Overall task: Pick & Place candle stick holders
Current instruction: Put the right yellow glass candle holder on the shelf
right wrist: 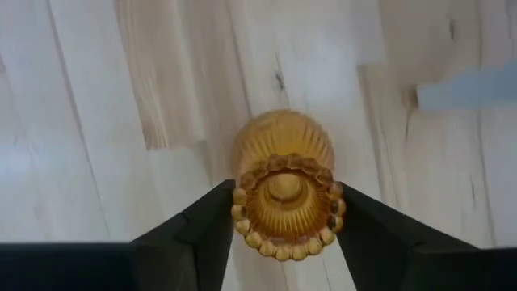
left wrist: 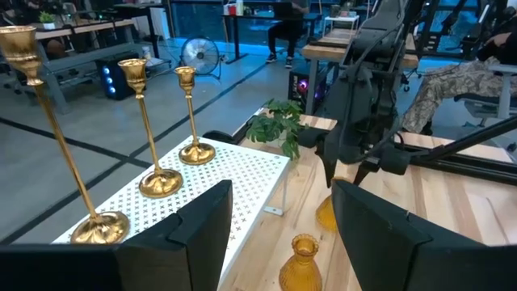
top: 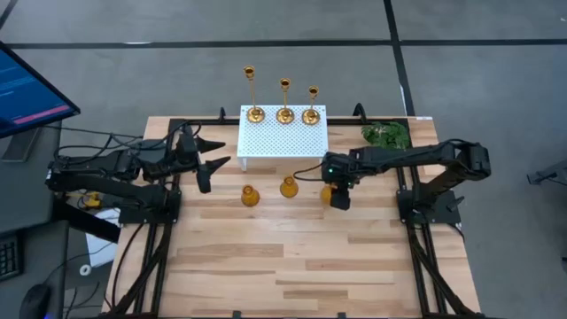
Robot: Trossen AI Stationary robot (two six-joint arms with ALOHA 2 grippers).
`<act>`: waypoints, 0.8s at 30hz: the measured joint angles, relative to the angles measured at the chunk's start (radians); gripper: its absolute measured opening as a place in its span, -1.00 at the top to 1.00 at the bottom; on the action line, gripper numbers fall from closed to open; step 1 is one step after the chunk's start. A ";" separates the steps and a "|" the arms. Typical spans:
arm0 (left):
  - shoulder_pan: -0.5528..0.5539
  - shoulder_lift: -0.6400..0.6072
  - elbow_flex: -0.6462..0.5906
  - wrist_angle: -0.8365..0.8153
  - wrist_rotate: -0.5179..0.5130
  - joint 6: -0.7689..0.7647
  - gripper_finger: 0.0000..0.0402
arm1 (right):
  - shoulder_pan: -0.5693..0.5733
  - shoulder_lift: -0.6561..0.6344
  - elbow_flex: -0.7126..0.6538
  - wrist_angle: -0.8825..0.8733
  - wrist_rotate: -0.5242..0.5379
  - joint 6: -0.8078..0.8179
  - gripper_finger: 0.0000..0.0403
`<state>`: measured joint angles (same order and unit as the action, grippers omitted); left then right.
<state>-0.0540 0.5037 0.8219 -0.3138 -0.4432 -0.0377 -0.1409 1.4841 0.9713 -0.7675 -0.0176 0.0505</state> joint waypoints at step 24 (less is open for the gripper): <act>0.000 0.000 0.000 0.000 0.011 0.000 -0.06 | 0.003 0.000 0.061 -0.051 0.015 -0.029 0.23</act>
<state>-0.0540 0.5037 0.8219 -0.3138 -0.4324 -0.0378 -0.1375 1.4841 1.0321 -0.8189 -0.0025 0.0214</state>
